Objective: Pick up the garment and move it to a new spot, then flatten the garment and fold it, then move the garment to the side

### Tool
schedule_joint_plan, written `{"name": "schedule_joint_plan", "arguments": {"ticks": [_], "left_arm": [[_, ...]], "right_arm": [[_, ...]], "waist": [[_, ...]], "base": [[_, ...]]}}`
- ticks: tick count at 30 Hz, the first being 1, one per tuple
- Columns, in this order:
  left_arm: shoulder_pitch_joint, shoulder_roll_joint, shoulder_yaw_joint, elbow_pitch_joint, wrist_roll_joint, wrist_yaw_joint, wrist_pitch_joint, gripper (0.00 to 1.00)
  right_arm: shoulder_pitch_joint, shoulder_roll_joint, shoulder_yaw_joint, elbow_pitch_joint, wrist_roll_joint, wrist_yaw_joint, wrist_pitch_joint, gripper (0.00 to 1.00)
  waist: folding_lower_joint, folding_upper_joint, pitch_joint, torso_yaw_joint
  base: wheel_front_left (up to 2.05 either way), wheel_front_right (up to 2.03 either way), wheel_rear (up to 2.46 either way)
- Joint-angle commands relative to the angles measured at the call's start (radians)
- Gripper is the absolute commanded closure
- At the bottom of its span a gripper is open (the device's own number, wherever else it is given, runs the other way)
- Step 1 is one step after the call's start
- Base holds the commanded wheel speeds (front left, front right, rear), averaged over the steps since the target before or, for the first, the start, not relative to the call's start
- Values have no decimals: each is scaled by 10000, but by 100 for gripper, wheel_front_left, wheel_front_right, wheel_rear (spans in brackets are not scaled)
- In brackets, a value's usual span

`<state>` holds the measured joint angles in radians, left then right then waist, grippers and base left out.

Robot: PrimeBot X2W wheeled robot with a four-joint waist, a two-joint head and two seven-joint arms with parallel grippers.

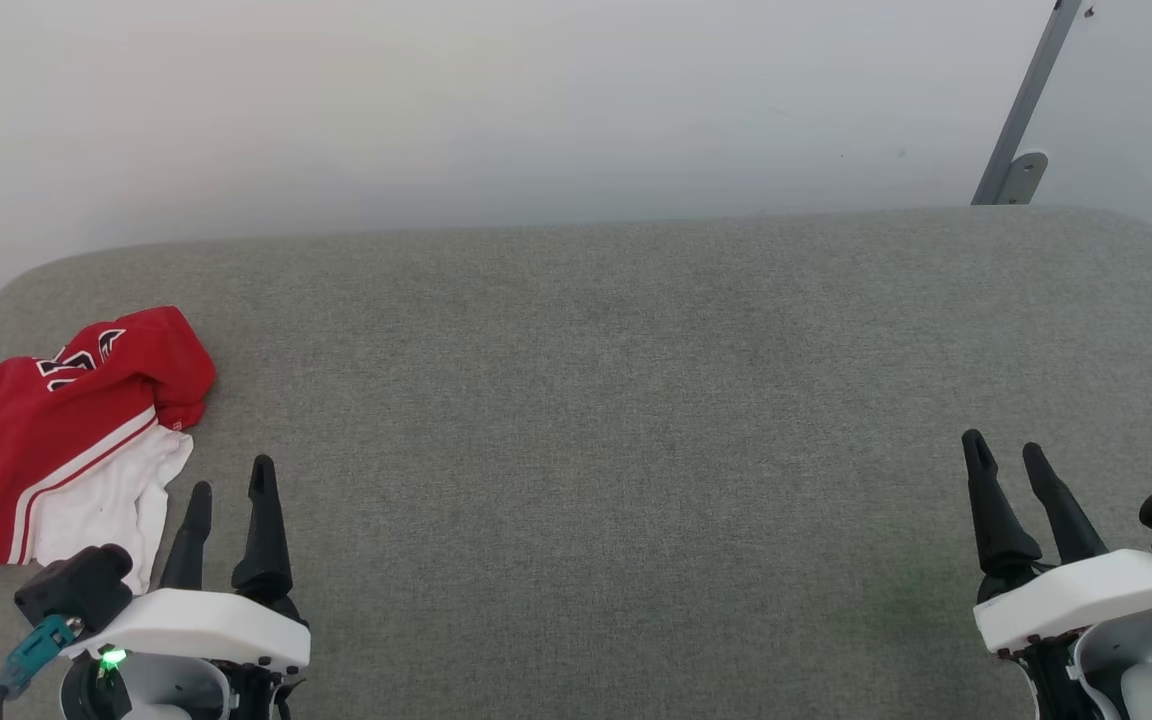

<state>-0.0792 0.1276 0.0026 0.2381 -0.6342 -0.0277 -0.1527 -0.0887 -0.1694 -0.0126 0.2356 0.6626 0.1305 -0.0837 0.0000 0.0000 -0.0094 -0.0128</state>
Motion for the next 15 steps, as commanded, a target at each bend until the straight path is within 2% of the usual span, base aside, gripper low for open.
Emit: {"name": "schedule_joint_plan", "arguments": {"ticks": [1, 15], "left_arm": [[-236, 40, 27, -75, 282, -40, -113, 0], [-232, -8, 93, -86, 1629, -154, -450, 0]], "right_arm": [[-149, -79, 9, -125, -245, 2, -103, 0], [-149, -202, 64, -212, -1427, 3, -378, 0]], "waist": [[0, 0, 0, -2], [0, 0, -5, -25]], "base": [[0, 0, 0], [0, 0, 0]]}}
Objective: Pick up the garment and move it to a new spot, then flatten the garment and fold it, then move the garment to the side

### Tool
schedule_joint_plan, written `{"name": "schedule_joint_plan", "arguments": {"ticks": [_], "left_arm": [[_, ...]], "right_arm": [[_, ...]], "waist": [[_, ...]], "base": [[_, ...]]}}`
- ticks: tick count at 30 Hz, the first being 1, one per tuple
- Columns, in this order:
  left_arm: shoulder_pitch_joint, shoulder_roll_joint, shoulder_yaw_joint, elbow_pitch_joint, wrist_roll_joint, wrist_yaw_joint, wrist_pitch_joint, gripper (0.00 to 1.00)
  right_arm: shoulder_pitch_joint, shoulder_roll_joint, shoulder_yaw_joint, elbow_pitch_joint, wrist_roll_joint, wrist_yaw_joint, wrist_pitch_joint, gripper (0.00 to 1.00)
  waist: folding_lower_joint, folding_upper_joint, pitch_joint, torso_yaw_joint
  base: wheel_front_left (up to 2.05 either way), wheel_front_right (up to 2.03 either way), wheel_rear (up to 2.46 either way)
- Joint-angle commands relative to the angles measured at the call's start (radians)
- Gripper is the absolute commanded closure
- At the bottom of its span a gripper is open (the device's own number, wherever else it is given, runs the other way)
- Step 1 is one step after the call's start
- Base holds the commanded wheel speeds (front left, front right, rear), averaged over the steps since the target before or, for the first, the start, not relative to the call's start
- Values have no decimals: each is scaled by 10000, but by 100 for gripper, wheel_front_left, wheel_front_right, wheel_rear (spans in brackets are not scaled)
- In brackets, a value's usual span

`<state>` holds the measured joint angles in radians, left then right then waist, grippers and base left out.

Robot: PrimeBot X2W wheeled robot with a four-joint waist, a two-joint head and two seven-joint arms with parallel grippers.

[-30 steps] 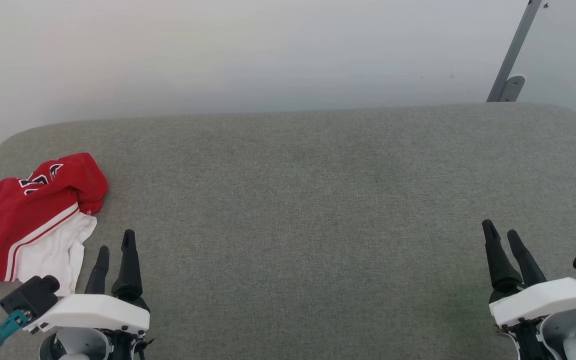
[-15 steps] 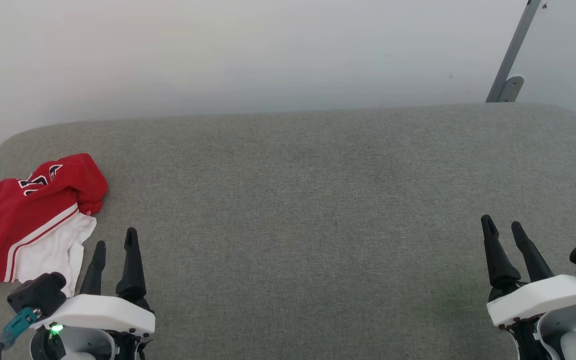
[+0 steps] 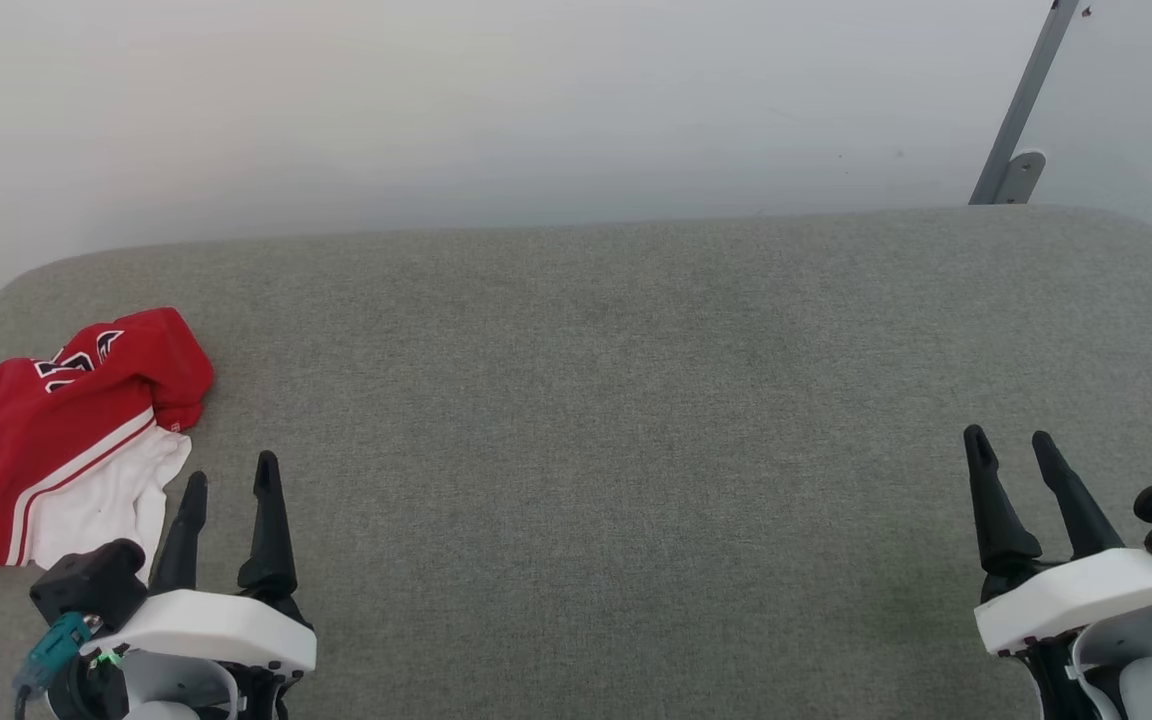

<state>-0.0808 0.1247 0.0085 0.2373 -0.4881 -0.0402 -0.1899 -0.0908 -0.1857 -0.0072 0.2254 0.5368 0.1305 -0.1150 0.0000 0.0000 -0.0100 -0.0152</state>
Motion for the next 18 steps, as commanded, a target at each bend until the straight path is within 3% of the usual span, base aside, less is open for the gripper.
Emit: {"name": "schedule_joint_plan", "arguments": {"ticks": [1, 18], "left_arm": [[-212, 19, 37, -79, 270, -34, -100, 0], [-201, -32, 88, -118, 1754, -117, -442, 0]], "right_arm": [[-127, -47, 13, -118, -243, 3, -84, 0], [-90, -196, 53, -290, -1596, 2, -287, 0]], "waist": [[0, 0, 0, -3], [0, 0, 23, -21]], "base": [[0, 0, 0], [0, 0, 0]]}}
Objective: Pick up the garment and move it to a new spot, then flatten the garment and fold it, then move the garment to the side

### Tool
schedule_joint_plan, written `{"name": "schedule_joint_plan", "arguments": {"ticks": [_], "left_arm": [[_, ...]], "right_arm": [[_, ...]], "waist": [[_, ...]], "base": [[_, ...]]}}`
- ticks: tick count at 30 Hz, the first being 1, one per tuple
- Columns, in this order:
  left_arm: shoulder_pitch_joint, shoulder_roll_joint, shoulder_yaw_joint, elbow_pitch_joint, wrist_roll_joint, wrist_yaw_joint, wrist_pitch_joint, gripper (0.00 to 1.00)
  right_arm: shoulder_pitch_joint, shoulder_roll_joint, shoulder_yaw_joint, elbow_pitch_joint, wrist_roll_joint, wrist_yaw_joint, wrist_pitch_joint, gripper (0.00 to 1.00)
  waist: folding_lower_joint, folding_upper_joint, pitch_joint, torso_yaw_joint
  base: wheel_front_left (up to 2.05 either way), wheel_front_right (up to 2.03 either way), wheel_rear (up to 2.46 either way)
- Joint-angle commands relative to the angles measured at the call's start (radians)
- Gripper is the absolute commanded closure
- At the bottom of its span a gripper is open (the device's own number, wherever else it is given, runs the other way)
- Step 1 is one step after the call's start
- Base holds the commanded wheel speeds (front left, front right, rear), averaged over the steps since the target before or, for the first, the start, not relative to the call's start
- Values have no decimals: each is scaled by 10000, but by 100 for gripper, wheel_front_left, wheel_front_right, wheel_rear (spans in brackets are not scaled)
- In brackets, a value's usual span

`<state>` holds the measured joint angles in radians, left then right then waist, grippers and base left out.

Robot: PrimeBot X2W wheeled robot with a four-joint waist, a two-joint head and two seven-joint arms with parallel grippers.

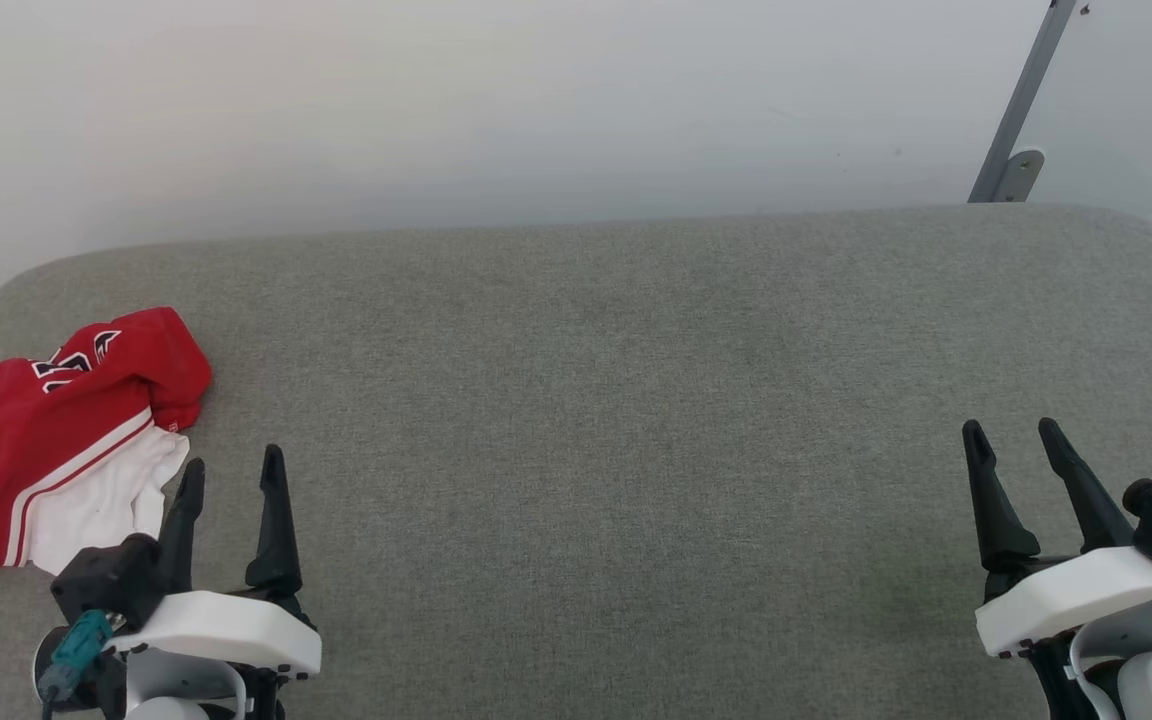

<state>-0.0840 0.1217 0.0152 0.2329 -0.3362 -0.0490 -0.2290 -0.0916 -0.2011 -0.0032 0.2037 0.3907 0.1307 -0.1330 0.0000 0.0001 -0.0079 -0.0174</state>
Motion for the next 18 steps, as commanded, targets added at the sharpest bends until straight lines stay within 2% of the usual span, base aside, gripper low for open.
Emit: {"name": "schedule_joint_plan", "arguments": {"ticks": [1, 18], "left_arm": [[-164, -4, 23, -74, 306, -36, -80, 0], [-169, -30, -16, 13, 1365, -122, -376, 0]], "right_arm": [[-80, -54, 13, -82, -213, 0, -119, 0], [-90, -55, -124, -135, -1360, 0, -366, 0]], "waist": [[0, -1, 3, -1], [0, -1, -14, -10]], "base": [[0, 0, 0], [0, 0, 0]]}}
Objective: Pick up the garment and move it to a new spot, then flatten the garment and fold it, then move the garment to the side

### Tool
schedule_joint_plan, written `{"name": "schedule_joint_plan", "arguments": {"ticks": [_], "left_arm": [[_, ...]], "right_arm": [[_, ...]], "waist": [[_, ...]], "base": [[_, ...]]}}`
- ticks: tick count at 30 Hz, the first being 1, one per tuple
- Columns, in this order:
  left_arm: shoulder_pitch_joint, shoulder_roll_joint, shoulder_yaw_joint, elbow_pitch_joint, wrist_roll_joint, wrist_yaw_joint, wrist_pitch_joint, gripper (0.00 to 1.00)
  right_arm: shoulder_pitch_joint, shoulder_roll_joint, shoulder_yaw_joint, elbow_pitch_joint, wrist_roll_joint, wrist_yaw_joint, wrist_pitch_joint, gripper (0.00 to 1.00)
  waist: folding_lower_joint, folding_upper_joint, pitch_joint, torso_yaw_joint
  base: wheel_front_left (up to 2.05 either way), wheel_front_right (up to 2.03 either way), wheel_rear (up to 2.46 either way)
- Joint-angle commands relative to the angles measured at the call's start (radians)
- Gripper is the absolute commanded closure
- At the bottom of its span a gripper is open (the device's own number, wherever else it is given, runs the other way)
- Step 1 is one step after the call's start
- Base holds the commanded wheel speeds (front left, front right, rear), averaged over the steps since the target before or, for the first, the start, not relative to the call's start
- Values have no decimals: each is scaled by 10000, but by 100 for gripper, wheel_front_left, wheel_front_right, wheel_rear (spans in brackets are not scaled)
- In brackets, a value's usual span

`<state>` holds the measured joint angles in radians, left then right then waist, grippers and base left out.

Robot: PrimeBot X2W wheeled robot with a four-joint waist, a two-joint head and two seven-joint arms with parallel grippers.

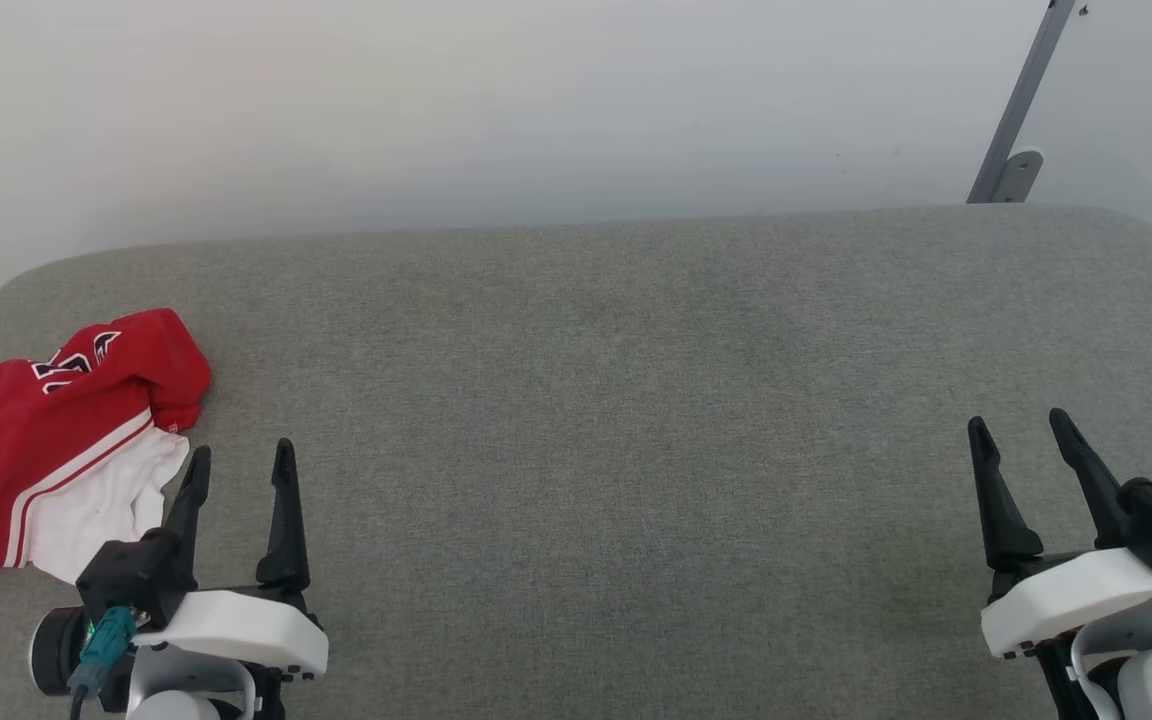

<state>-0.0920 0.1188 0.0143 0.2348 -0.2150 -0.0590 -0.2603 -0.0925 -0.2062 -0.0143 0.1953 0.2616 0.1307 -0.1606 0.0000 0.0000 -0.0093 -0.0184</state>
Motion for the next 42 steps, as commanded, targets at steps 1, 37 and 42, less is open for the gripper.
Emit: {"name": "schedule_joint_plan", "arguments": {"ticks": [1, 37, 42], "left_arm": [[-93, 3, -10, -4, 236, -29, -74, 0], [598, 88, 858, -252, -296, 686, 52, 0], [718, 125, 995, -390, -460, 789, 160, 0]], "right_arm": [[-81, 1, -22, -54, -143, 0, -101, 0], [-604, -93, 1788, 290, 454, 0, 12, 0], [-696, -49, 2014, 383, 558, 0, -73, 0]], "waist": [[0, 0, -1, 0], [0, 0, -390, 3218], [0, 0, -405, 3759]], "base": [[0, 0, 0], [0, 0, 0], [0, 0, 0]]}}
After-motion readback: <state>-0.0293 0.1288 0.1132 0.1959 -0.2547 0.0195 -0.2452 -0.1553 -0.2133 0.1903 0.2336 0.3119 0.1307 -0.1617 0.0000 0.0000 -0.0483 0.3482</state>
